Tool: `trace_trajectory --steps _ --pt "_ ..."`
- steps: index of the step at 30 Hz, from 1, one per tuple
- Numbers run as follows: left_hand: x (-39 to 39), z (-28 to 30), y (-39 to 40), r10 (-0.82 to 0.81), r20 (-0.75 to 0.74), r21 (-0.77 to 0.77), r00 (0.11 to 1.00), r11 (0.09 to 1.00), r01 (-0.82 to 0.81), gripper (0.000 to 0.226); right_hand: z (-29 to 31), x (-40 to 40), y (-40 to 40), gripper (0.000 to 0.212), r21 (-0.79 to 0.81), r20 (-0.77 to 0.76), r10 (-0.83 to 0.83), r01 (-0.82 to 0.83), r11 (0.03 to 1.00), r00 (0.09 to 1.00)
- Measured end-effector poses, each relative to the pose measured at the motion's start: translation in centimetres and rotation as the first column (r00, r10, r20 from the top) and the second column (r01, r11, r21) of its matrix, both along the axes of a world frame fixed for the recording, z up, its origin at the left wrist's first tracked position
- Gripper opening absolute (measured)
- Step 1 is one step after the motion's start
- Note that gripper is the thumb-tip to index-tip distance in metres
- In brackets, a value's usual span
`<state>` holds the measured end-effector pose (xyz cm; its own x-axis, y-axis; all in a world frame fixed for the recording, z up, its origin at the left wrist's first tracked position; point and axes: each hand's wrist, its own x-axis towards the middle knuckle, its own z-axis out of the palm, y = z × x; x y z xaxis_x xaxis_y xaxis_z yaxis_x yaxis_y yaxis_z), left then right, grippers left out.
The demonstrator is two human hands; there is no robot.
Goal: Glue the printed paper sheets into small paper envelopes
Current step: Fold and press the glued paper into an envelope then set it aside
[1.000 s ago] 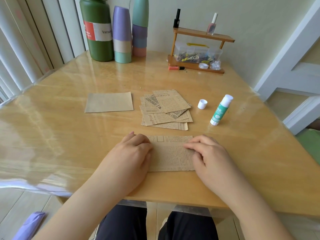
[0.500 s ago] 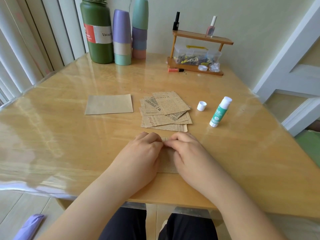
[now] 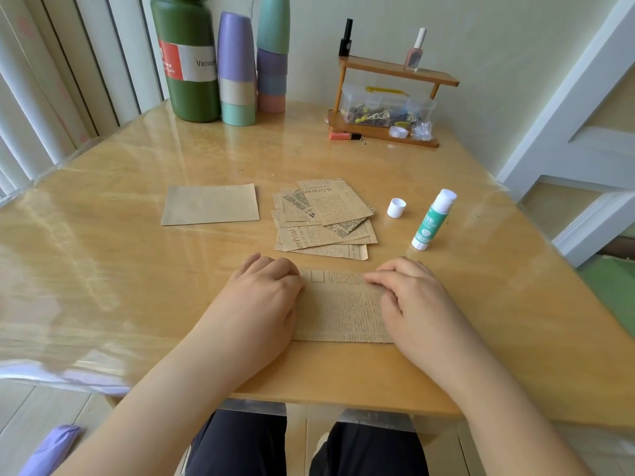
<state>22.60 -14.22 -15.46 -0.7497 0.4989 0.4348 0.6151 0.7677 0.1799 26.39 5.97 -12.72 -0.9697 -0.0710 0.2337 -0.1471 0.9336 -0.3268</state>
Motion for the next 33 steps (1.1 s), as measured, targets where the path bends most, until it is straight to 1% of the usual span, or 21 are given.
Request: trace_trajectory --steps 1,5,7,8,10,13,16,19,23,24,26,28,31,33 --pt "-0.1 0.3 0.2 0.005 0.005 -0.015 1.000 1.000 -0.005 0.020 0.1 -0.2 -0.5 0.040 0.000 -0.006 0.024 -0.024 1.000 1.000" --pt "-0.5 0.6 1.6 -0.039 0.021 -0.051 0.999 0.998 0.040 0.037 -0.1 -1.0 -2.7 0.047 -0.005 0.010 0.144 -0.144 0.990 0.989" --pt "-0.4 0.5 2.0 -0.052 0.048 -0.071 0.997 0.996 0.055 0.036 -0.6 -1.2 -3.2 0.048 0.005 0.023 0.164 -0.164 0.986 0.986" --pt "-0.4 0.3 2.0 -0.052 0.054 -0.070 0.997 0.996 0.056 0.035 -0.7 -1.2 -3.2 0.049 0.004 0.021 0.162 -0.162 0.987 0.987" --pt "-0.5 0.1 1.7 -0.062 0.053 -0.060 0.997 0.996 0.066 0.040 -0.7 -1.2 -2.8 0.049 0.001 0.015 0.144 -0.144 0.990 0.989" --pt "-0.5 0.2 1.1 -0.036 0.051 -0.060 0.998 0.997 0.039 0.043 -0.5 -0.7 -1.2 0.045 0.018 0.014 0.070 -0.070 0.997 0.997" --pt "-0.5 0.2 0.6 -0.010 0.070 -0.053 0.998 0.998 0.013 0.044 -0.4 -0.4 0.2 0.043 -0.005 0.021 0.000 0.000 1.000 1.000" --pt "-0.5 0.4 0.5 -0.024 0.094 -0.090 0.995 0.995 0.032 0.043 -0.4 -0.2 0.2 0.044 0.011 0.033 0.000 0.000 1.000 0.999" --pt "0.0 0.9 0.8 -0.048 0.086 -0.148 0.995 0.987 0.060 0.044 0.0 0.2 -1.0 0.048 0.015 0.003 0.034 -0.034 0.999 0.999" --pt "0.2 1.1 1.1 -0.064 0.124 -0.159 0.990 0.984 0.084 0.049 0.2 0.3 -1.4 0.049 0.020 0.020 0.065 -0.066 0.998 0.998" --pt "0.5 1.2 1.5 -0.078 0.241 -0.174 0.967 0.977 0.122 0.067 0.0 0.4 -2.3 0.052 0.048 0.099 0.120 -0.125 0.991 0.988" --pt "0.7 0.7 1.6 -0.038 0.315 -0.197 0.948 0.975 0.104 0.079 -0.5 0.4 -3.1 0.055 0.108 0.202 0.138 -0.162 0.981 0.970" --pt "0.8 0.4 1.5 0.001 0.323 -0.255 0.946 0.963 0.086 0.083 -1.3 0.5 -2.8 0.066 0.170 0.273 0.123 -0.174 0.970 0.954" --pt "1.1 0.4 1.1 0.015 0.308 -0.288 0.951 0.955 0.079 0.088 -1.3 0.6 -2.3 0.065 0.204 0.306 0.103 -0.171 0.964 0.947"
